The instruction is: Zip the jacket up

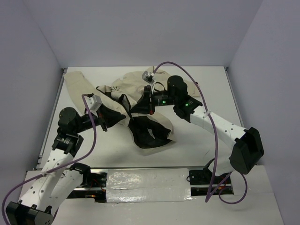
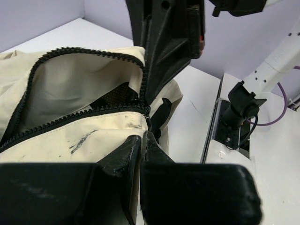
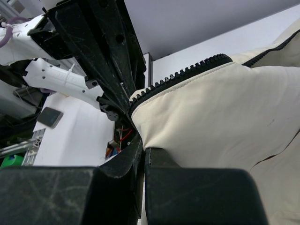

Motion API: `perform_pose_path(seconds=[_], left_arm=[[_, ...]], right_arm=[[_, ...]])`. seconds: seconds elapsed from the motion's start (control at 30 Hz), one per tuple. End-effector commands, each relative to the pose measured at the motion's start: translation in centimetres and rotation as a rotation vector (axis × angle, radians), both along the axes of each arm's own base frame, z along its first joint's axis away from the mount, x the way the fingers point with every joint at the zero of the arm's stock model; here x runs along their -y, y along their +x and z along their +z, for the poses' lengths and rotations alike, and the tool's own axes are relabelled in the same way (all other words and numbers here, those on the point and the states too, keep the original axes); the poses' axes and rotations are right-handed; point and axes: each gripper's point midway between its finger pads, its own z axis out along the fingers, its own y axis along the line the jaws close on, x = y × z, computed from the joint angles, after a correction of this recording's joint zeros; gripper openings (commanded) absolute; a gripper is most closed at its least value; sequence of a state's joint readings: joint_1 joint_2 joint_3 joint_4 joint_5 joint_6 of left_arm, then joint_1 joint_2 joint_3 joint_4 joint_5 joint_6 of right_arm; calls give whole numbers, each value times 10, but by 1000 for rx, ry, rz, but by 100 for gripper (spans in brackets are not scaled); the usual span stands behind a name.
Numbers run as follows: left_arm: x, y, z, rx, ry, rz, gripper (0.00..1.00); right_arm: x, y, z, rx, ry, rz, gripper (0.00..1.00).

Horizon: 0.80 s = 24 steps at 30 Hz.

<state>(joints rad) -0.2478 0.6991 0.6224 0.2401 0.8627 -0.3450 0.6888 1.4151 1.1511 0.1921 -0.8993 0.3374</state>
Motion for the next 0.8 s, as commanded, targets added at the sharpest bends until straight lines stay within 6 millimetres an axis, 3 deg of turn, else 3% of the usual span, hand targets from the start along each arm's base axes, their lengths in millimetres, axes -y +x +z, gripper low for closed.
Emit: perform_pose_path(seconds=[0.0, 0.23, 0.37, 0.4, 0.5, 0.77], left_arm=[[-3, 3, -4, -44, 39, 37, 0], [-7, 9, -28, -110, 131, 51, 0], [-4, 7, -20, -95, 107, 31, 0], [-4, 5, -21, -100, 100, 32, 12], [-2, 2, -13, -68, 61, 20, 32], [-3, 7, -20, -103, 50, 45, 36]], right_arm=[[0, -3, 45, 133, 100, 16, 0], [-11, 10, 38, 76, 108, 3, 0], [-17, 9, 28, 24, 98, 17, 0], [-18, 5, 27, 17, 100, 28, 0], [-20, -1, 24, 9, 107, 42, 0], [-23, -4, 22, 0, 106, 53, 0]])
